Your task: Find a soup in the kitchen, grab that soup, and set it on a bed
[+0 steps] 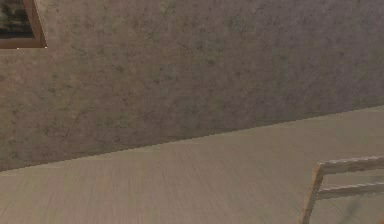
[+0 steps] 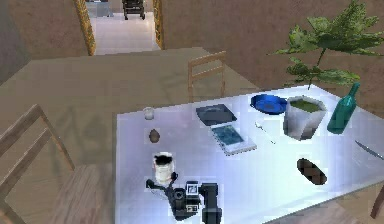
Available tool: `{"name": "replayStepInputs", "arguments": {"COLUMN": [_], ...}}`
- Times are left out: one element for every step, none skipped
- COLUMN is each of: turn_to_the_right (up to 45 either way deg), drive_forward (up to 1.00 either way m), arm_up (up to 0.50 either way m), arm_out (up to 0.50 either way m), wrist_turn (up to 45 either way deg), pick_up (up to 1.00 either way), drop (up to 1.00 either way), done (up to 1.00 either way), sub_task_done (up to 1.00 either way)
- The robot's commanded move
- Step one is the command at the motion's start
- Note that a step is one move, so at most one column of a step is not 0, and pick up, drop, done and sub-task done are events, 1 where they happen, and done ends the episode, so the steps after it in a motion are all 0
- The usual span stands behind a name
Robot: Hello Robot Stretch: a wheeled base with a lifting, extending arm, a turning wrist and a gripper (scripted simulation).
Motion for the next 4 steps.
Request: {"name": "replayStepInputs", "arguments": {"turn_to_the_right": [0.0, 0.0, 0.0, 0.0], "drive_forward": [0.00, 0.00, 0.00, 0.00], "arm_up": [0.32, 0.00, 0.00, 0.00], "arm_out": [0.00, 0.00, 0.00, 0.00], "wrist_turn": [0.0, -45.0, -45.0, -15.0], "pick_up": [0.00, 0.00, 0.00, 0.00], "drop": [0.00, 0.00, 0.00, 0.00], "done": [0.00, 0.00, 0.00, 0.00], "sub_task_done": [0.00, 0.00, 0.00, 0.00]}}
